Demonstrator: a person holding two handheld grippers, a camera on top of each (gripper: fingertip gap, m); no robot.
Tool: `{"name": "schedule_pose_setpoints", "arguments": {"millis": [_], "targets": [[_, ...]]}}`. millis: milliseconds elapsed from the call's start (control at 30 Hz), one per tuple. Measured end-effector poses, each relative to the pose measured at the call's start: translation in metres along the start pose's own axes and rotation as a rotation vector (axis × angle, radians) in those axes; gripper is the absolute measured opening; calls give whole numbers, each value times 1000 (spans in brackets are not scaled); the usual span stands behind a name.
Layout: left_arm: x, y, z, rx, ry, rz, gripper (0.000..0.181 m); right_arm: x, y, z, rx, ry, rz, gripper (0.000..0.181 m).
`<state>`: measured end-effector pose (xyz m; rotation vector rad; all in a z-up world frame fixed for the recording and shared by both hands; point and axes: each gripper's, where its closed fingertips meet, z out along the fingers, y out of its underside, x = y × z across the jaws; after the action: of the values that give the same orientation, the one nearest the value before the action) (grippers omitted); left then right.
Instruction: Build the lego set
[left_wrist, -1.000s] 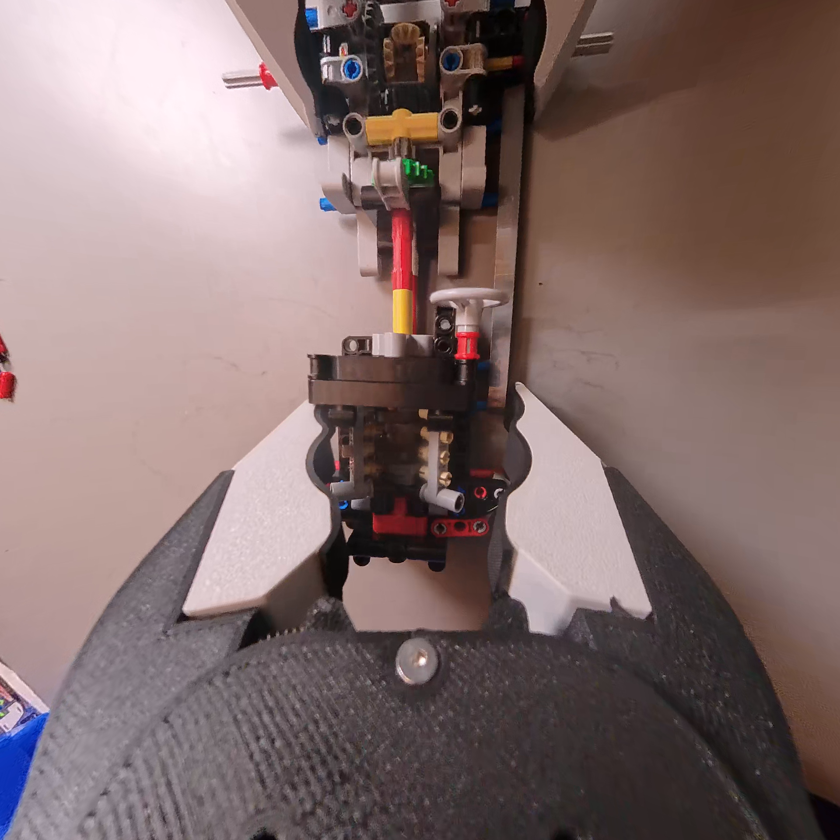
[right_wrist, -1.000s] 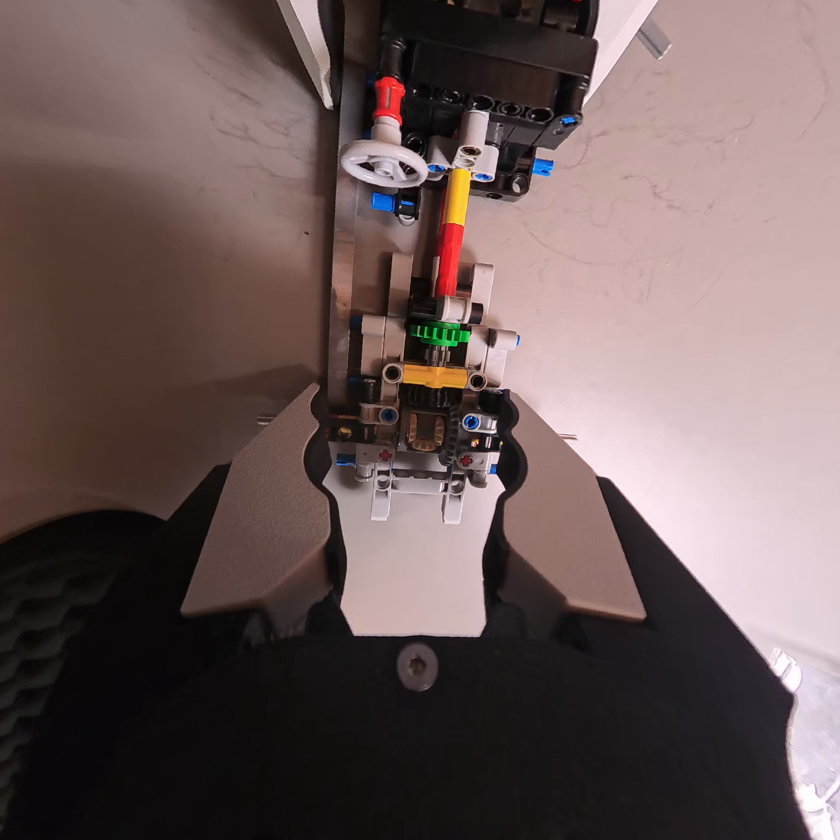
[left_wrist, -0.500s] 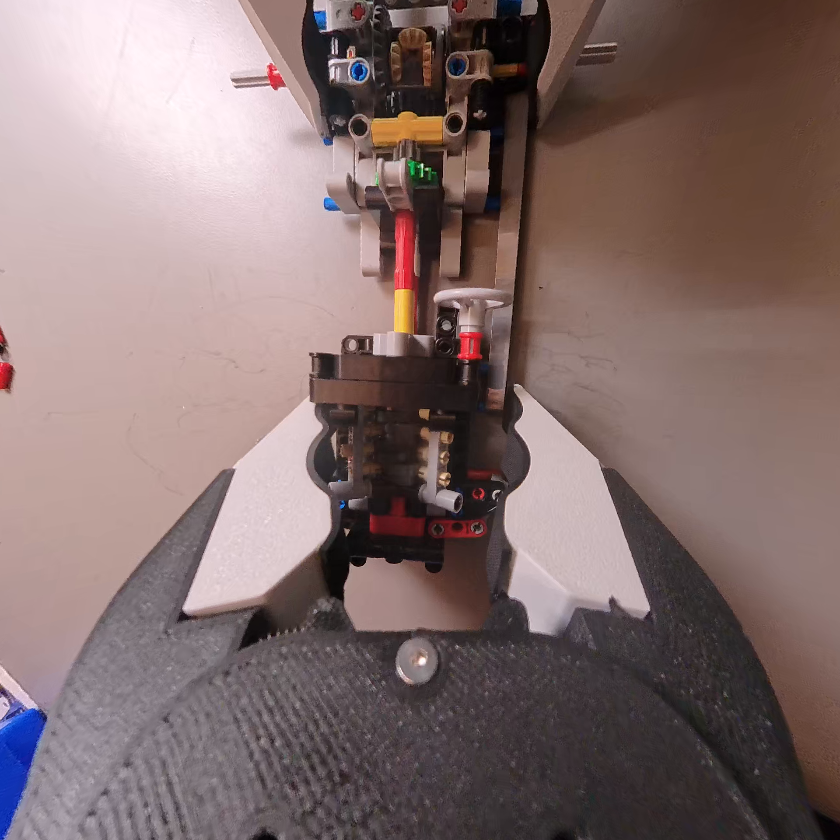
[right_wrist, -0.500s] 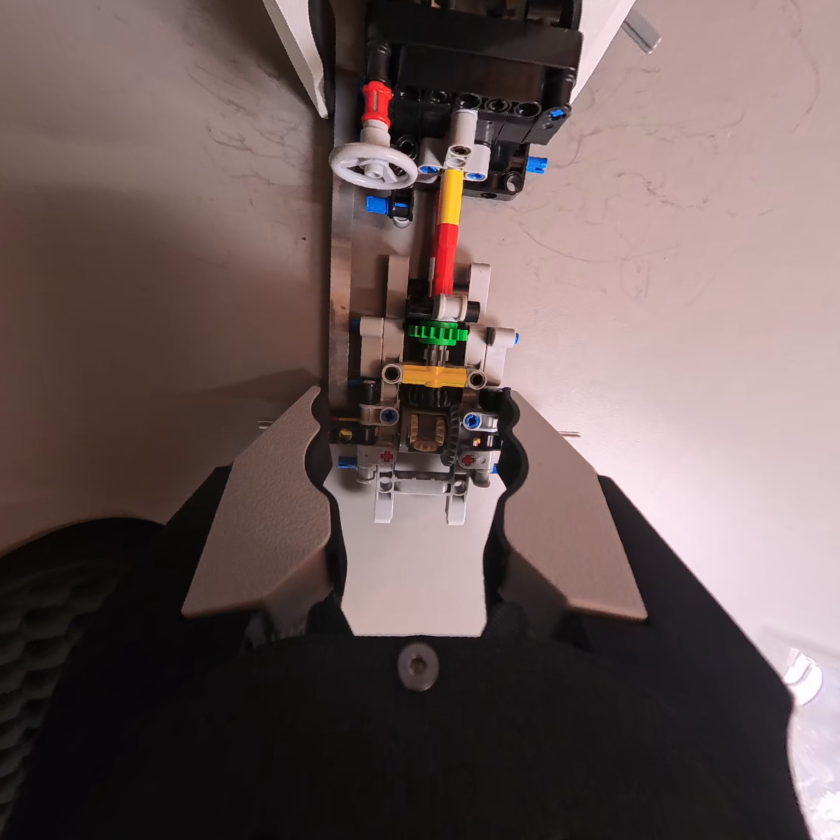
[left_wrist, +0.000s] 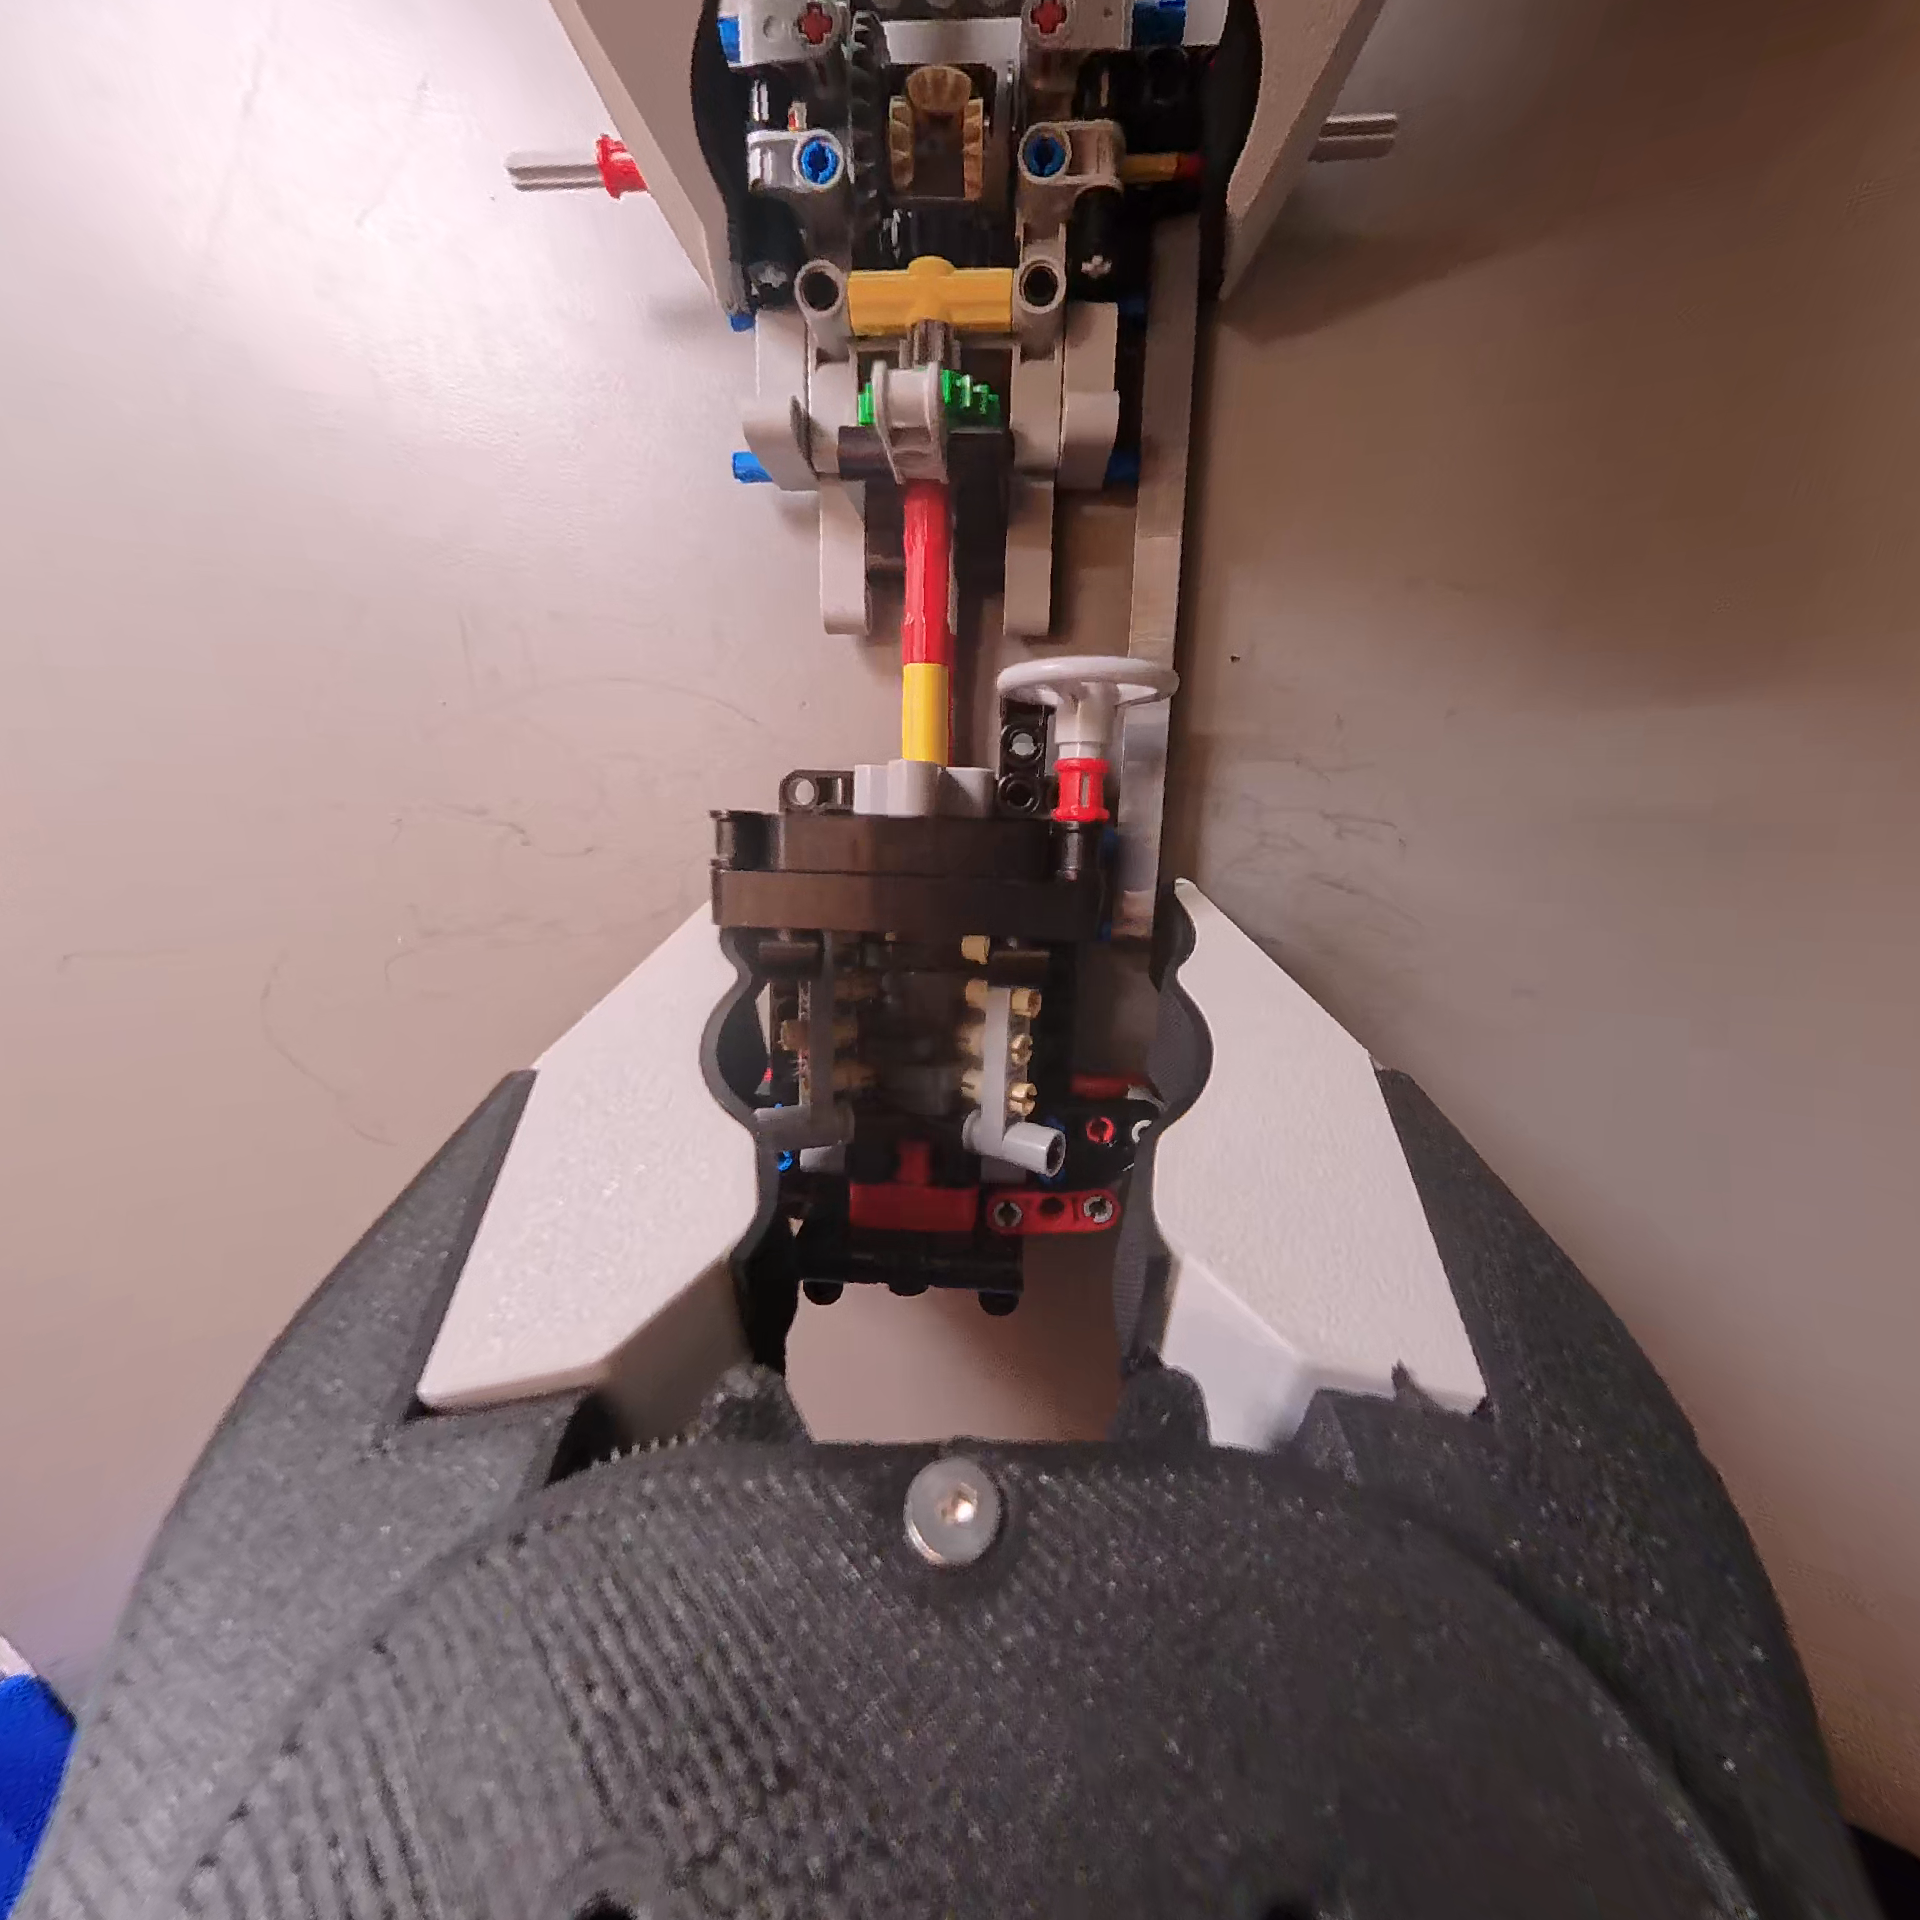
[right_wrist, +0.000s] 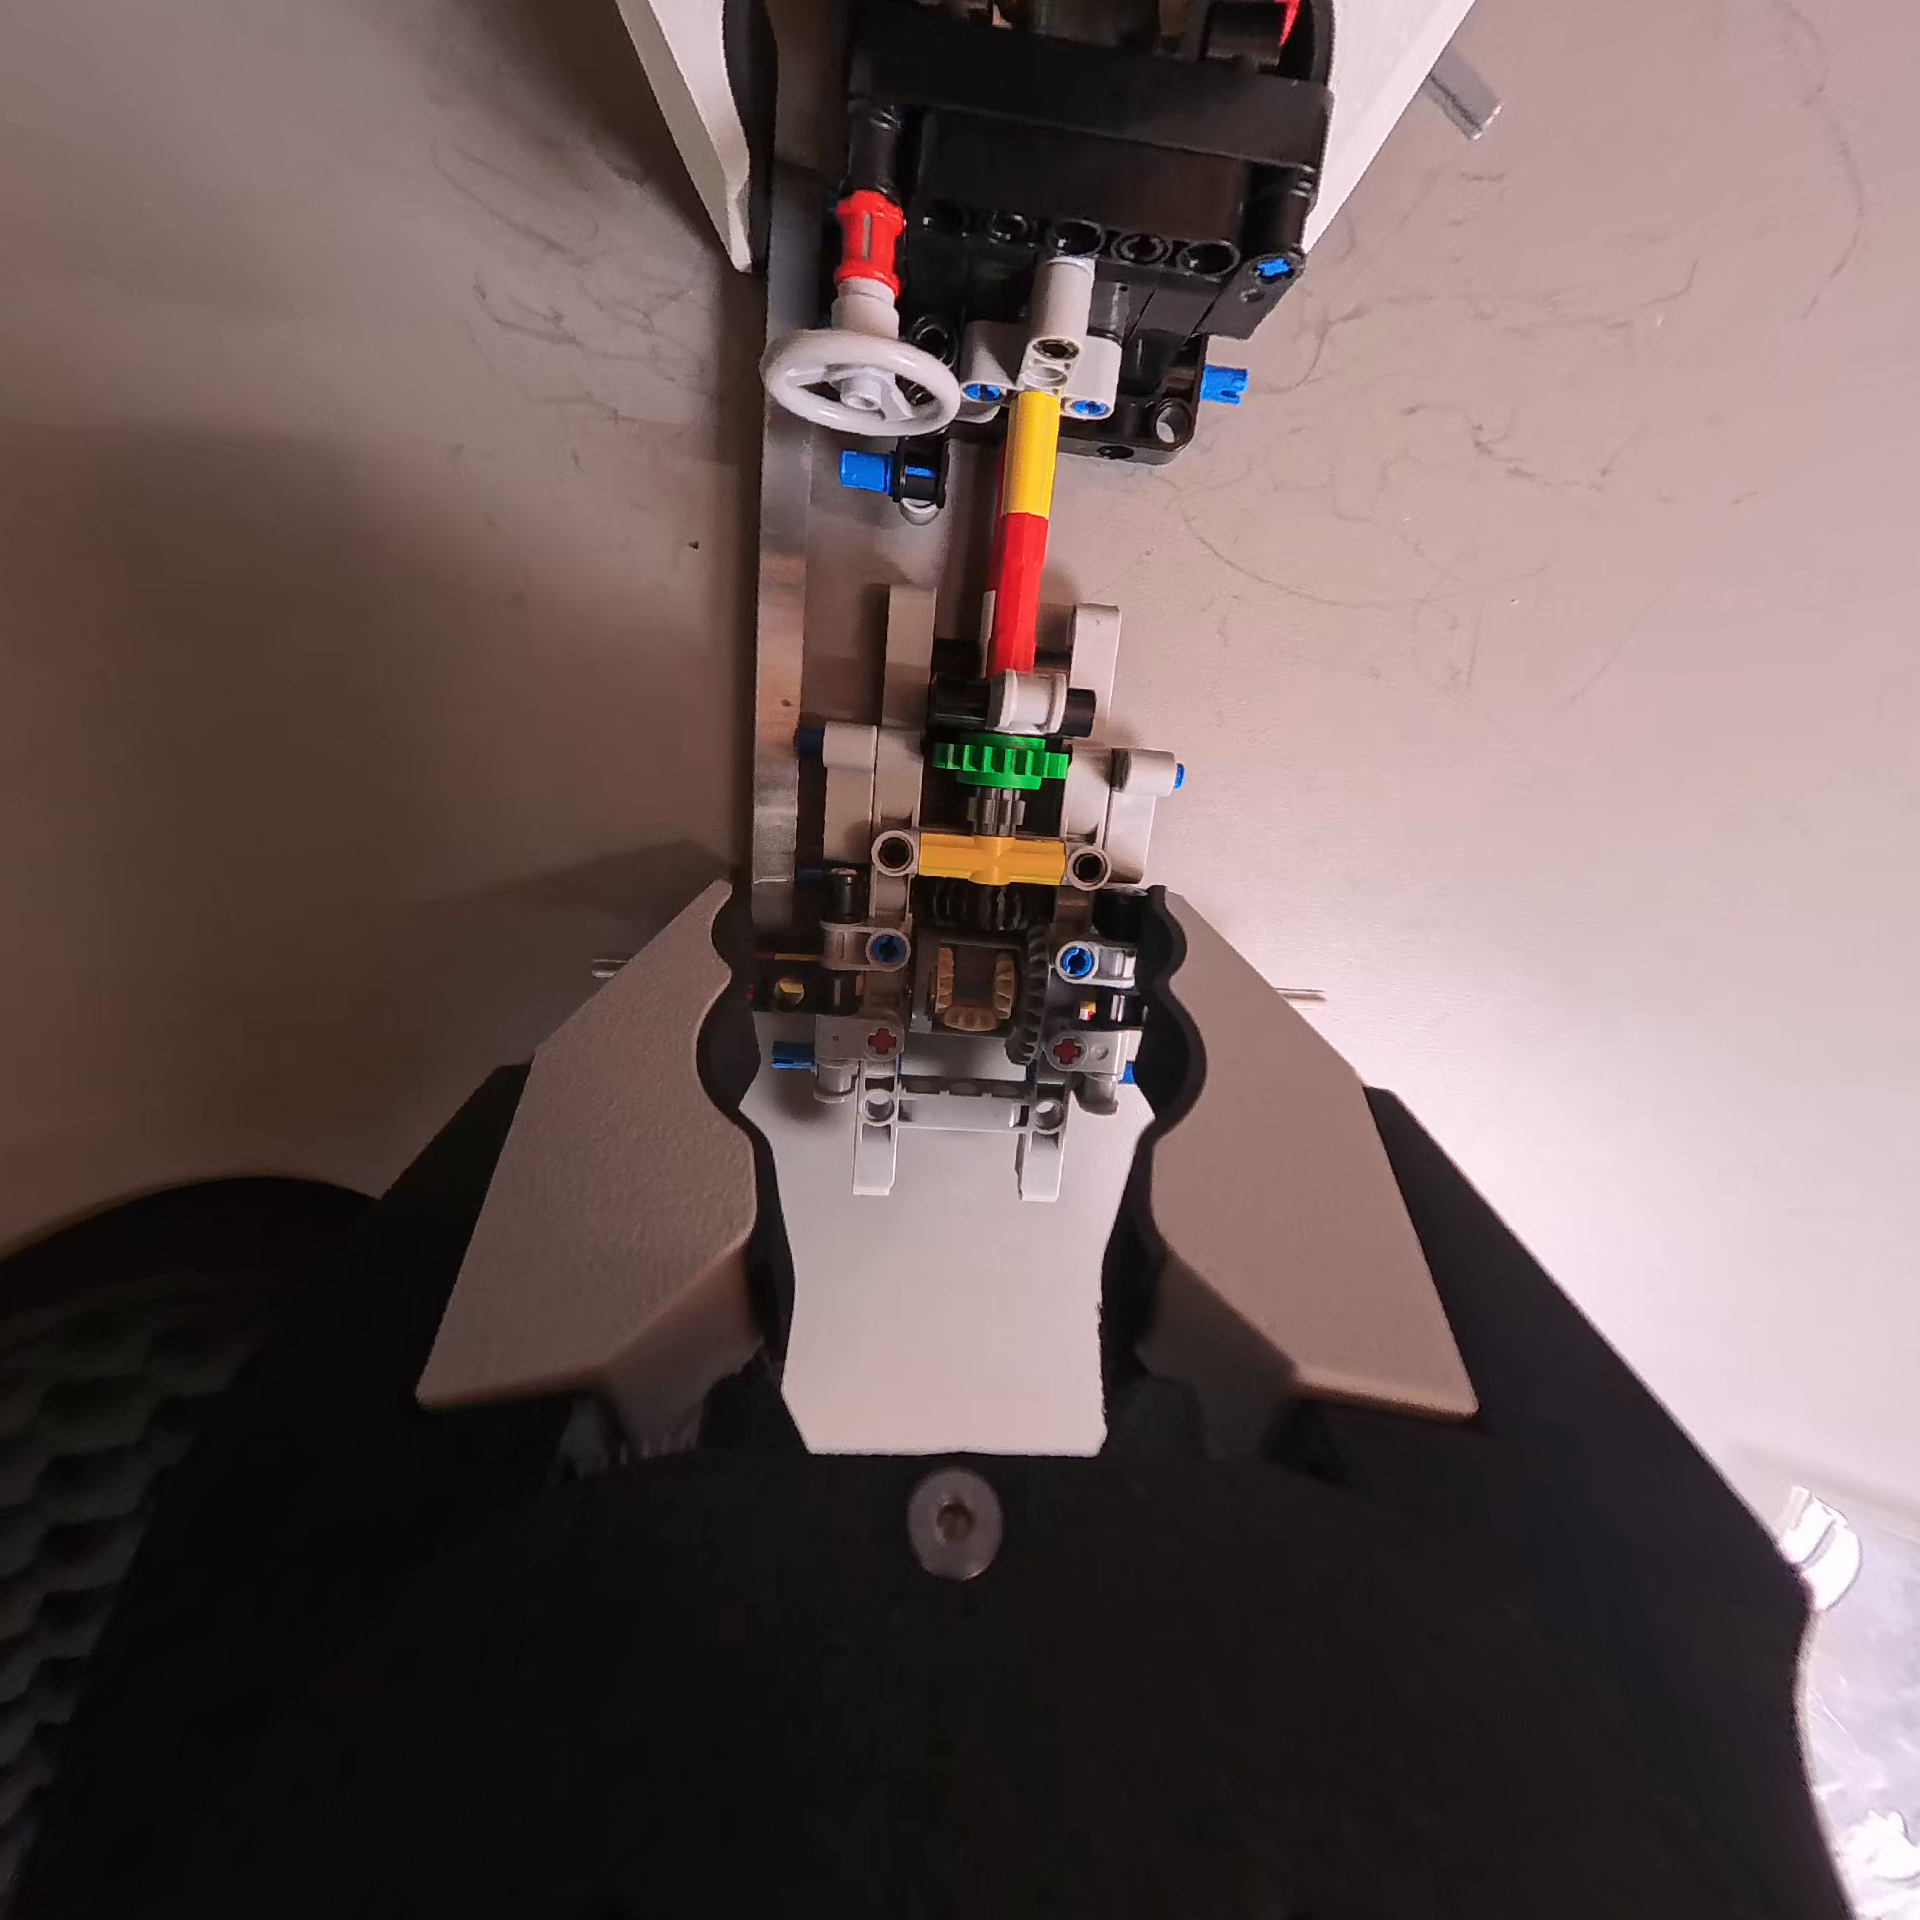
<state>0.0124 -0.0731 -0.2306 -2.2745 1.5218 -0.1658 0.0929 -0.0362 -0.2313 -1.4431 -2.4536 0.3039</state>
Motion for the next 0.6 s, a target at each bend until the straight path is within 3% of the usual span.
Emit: {"name": "schedule_pose_setpoints", "arguments": {"millis": [267, 600], "targets": [[-4, 0, -3, -27, 52, 3, 71, 3, -1, -4, 5, -79, 35, 65], [-5, 2, 1, -17, 28, 3, 75, 5, -1, 1, -10, 25, 3, 73]]}}
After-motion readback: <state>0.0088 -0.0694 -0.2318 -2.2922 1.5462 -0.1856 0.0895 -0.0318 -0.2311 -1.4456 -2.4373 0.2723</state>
